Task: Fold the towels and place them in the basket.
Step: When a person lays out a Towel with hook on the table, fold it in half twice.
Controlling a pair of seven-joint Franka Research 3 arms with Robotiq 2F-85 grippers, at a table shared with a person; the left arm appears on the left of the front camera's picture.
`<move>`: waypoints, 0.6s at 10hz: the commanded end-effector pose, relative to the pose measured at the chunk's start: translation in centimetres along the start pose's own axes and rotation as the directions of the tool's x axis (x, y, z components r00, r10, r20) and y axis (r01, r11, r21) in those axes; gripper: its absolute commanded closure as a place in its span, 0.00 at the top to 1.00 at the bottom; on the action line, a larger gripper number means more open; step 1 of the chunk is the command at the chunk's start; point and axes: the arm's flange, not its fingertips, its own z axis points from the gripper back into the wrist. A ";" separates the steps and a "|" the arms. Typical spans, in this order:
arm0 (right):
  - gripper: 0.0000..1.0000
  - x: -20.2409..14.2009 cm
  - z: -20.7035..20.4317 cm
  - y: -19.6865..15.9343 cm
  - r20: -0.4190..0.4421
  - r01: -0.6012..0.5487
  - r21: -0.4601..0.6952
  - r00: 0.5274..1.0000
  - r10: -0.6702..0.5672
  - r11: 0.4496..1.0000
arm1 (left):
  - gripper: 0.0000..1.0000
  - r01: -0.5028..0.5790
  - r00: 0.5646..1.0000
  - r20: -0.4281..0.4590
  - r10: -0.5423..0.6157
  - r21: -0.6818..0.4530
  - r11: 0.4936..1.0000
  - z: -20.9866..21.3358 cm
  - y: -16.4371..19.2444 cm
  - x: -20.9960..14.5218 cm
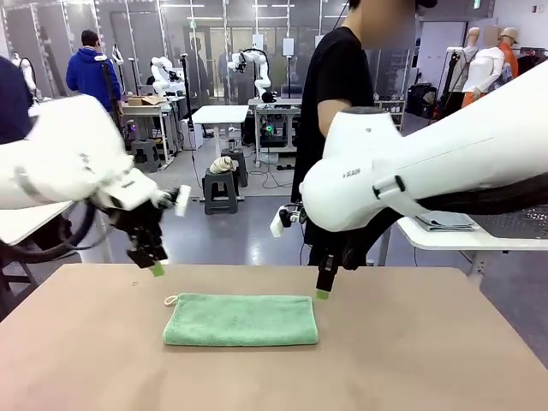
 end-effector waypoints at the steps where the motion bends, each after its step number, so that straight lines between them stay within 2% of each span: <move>1: 0.64 -1.4 1.3 3.5 0.039 0.129 0.035 0.991 -0.131 0.991 | 0.51 -0.017 0.986 0.166 0.023 -0.039 0.999 2.7 -1.9 -6.2; 3: 0.64 -2.1 1.3 4.6 0.042 0.131 0.029 0.990 -0.132 0.991 | 0.51 -0.021 0.949 0.313 0.034 -0.045 0.999 3.9 -2.3 -10.3; 4: 0.64 -2.5 1.2 4.7 0.055 0.077 0.028 0.995 -0.079 0.997 | 0.51 -0.015 0.917 0.397 0.038 -0.061 0.998 4.1 -2.3 -12.3; 6: 0.64 -1.7 1.9 4.0 0.025 0.110 0.032 0.994 -0.111 0.993 | 0.51 0.013 0.861 0.506 0.043 -0.106 0.994 3.2 -1.3 -15.1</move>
